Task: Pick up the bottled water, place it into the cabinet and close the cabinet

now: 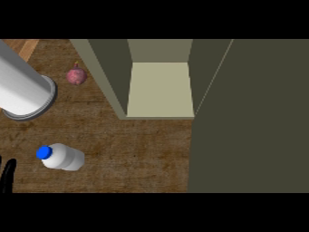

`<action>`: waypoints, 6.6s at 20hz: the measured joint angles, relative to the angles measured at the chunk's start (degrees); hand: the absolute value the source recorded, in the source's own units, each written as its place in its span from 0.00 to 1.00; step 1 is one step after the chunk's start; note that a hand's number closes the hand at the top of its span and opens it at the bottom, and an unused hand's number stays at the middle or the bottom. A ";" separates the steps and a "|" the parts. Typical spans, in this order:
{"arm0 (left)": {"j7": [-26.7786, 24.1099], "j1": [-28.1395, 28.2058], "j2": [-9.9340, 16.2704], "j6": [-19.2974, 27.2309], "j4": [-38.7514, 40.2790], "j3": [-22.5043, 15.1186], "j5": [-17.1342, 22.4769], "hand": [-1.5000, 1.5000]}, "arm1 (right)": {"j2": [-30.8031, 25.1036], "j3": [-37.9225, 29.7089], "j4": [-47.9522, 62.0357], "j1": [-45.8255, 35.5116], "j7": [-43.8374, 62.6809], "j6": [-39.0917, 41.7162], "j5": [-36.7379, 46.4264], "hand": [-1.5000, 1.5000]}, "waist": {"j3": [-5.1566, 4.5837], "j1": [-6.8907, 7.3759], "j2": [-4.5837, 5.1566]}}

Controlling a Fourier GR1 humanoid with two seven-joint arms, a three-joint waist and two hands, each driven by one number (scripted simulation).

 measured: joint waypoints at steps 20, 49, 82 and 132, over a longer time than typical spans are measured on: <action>-15.38 1.54 1.45 -12.19 17.44 18.94 17.29 0.00 | -1.43 -4.80 0.76 4.70 -4.35 5.23 -3.82 0.00 | -0.16 -0.63 0.34; -39.71 -16.23 -2.33 -26.36 70.02 33.46 24.95 0.00 | -4.33 -8.11 1.81 14.18 -12.71 11.88 -9.94 0.00 | -0.15 -1.09 0.59; -57.36 -36.72 2.10 -57.17 102.75 37.15 29.71 1.00 | -8.42 -12.24 2.92 20.27 -19.22 14.48 -15.93 0.00 | -0.17 -1.35 0.75; -33.04 -46.37 -4.65 -6.80 74.00 10.86 16.26 1.00 | -13.46 -15.23 4.38 20.86 -21.39 15.13 -22.72 0.00 | 0.03 -1.34 -0.21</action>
